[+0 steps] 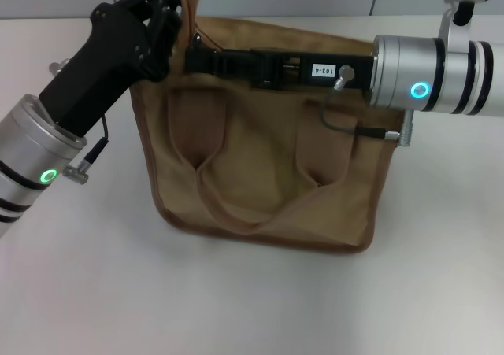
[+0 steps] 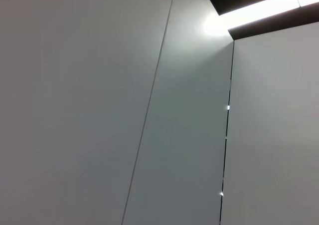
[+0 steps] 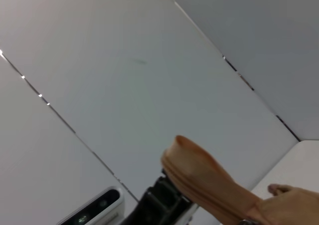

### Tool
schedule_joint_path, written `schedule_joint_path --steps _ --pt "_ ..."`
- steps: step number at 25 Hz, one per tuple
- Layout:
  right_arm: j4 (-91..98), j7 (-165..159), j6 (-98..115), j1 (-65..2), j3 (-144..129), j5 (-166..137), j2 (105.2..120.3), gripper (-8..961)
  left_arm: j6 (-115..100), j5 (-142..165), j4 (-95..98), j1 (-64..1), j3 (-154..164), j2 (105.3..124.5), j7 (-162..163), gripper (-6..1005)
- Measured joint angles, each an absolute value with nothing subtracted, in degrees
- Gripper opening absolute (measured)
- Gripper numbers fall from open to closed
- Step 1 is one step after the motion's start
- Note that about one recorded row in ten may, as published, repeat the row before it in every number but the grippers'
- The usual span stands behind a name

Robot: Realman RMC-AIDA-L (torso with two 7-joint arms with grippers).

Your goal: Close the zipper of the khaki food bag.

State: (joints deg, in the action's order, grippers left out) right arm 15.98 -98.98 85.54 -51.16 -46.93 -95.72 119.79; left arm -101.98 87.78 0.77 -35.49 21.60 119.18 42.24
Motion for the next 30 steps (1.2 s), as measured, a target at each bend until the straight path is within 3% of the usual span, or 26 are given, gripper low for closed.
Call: schedule_joint_path --steps 3,14,30 --pt "15.24 -98.94 84.55 -51.34 -46.92 -95.49 119.8 451 -102.48 87.85 0.72 -35.29 21.36 119.18 42.32 26" --pt "13.15 -96.83 83.52 -52.3 -46.9 -94.8 119.79 182 -102.36 88.21 -1.52 -35.97 21.56 119.17 41.7 26" --pt "16.11 -95.29 87.2 -48.49 -46.7 -93.62 119.8 191 -101.6 87.88 -1.05 -35.55 19.68 119.18 41.81 26"
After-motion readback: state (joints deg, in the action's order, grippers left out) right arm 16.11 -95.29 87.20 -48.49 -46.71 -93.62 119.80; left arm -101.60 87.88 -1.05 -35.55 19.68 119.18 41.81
